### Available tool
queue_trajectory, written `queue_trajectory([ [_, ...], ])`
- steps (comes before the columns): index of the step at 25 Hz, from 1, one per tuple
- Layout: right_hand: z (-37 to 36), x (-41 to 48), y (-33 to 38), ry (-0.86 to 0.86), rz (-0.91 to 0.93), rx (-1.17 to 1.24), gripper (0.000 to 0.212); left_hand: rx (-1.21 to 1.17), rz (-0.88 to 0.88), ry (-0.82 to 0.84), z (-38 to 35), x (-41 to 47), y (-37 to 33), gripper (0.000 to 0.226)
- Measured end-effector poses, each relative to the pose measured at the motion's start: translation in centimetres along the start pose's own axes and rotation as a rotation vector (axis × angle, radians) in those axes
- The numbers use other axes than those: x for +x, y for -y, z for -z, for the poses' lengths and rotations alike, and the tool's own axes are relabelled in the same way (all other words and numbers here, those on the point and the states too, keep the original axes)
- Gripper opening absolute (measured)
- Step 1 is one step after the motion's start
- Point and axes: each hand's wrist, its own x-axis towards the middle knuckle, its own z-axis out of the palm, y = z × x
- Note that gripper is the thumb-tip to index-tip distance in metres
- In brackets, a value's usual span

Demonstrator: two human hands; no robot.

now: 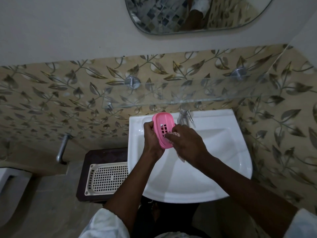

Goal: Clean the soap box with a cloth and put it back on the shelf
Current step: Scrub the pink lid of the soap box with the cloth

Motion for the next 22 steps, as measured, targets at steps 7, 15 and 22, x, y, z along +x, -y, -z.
queue_trajectory([
  [7,-0.2,0.7,-1.1,0.029,0.022,0.104,0.023,0.039,-0.064,-0.060,0.2,0.5,0.3,0.043],
  [15,-0.5,1.2,-0.7,0.008,-0.097,0.094,0.024,0.139,-0.046,-0.097,0.1,0.8,0.6,0.044],
  [22,-1.5,1.2,-1.6,0.008,-0.078,0.059,0.024,0.125,-0.042,-0.051,0.5,1.5,0.5,0.044],
])
